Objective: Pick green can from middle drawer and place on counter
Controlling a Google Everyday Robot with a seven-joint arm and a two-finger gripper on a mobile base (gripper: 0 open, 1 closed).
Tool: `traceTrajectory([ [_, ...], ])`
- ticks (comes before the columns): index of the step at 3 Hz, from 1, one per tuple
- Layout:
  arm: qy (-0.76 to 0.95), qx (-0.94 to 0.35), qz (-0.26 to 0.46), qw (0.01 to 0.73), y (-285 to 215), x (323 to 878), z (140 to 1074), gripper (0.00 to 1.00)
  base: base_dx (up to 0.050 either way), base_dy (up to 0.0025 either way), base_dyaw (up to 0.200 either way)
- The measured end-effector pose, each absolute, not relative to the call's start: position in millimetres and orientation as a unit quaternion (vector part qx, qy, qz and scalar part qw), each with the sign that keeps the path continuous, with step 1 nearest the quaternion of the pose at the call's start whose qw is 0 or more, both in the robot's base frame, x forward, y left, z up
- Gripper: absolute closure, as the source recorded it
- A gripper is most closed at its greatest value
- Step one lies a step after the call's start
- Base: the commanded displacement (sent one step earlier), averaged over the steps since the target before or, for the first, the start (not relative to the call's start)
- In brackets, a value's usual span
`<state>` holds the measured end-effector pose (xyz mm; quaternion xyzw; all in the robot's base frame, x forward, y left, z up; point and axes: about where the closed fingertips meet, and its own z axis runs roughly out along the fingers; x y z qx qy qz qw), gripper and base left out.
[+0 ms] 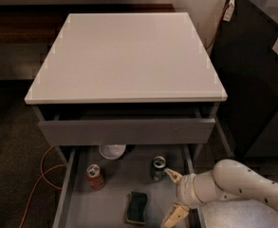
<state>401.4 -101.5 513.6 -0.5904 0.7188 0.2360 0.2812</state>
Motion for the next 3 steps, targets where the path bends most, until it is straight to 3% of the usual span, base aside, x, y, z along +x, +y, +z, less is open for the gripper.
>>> traceTrajectory([
  [3,0.782,-0.499,0.201,0.315,-132,468,503,0.0,0.0,0.0,0.0],
])
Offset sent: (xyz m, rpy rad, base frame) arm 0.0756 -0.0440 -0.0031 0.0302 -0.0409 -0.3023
